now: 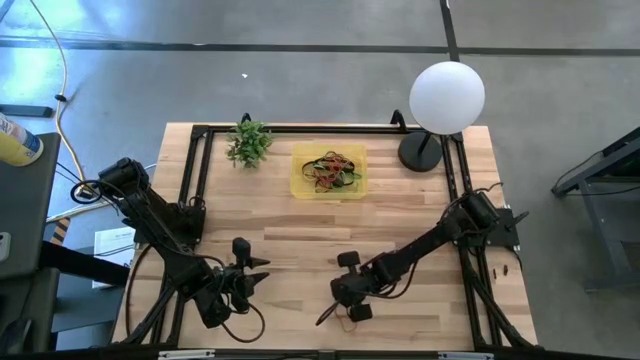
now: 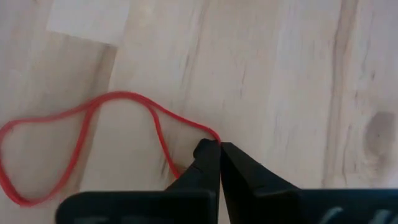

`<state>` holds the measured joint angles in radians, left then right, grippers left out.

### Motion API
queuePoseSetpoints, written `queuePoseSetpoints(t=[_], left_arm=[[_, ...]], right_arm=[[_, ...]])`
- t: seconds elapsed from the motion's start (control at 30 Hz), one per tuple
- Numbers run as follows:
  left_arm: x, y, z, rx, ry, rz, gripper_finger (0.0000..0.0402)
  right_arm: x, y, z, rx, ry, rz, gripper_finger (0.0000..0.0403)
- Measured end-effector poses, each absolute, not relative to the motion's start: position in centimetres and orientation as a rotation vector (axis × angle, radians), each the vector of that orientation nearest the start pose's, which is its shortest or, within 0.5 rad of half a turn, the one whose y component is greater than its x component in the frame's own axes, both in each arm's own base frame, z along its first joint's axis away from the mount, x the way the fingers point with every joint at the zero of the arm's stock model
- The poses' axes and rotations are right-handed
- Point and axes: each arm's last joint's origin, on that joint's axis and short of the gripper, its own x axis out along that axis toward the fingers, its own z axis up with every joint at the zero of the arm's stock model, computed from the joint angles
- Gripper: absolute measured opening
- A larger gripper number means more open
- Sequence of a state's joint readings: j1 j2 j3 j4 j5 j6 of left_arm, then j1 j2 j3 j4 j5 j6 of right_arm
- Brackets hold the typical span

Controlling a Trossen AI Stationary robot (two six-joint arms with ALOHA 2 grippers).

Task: Pick and place rubber bands into bin
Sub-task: Put the red rubber band into the yellow bin

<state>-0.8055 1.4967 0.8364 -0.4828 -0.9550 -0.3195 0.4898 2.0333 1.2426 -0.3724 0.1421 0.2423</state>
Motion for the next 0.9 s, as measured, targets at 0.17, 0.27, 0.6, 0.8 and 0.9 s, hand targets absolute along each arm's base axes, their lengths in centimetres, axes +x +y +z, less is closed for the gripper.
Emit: queuePoseSetpoints(t=[0.17, 0.27, 0.6, 0.8, 0.9], left_arm=[[20.1, -17.5, 18.7, 0.58, 0.687, 0.243, 0.015], [20.1, -17.5, 18.7, 0.583, 0.687, 0.245, 0.015], [20.1, -17.4, 18.7, 0.589, 0.688, 0.249, 0.015], [20.0, -17.4, 18.7, 0.59, 0.688, 0.25, 0.015], [20.0, -17.4, 18.7, 0.59, 0.688, 0.25, 0.015]], right_arm=[[34.2, 17.4, 13.4, -0.2, 1.121, 0.119, 0.0001], [34.0, 17.2, 14.5, -0.221, 1.093, 0.078, 0.0001], [33.9, 16.9, 15.2, -0.265, 1.072, 0.009, 0.0001], [33.9, 16.7, 15.2, -0.303, 1.049, -0.051, 0.0], [33.9, 16.6, 15.3, -0.322, 1.034, -0.083, 0.0]])
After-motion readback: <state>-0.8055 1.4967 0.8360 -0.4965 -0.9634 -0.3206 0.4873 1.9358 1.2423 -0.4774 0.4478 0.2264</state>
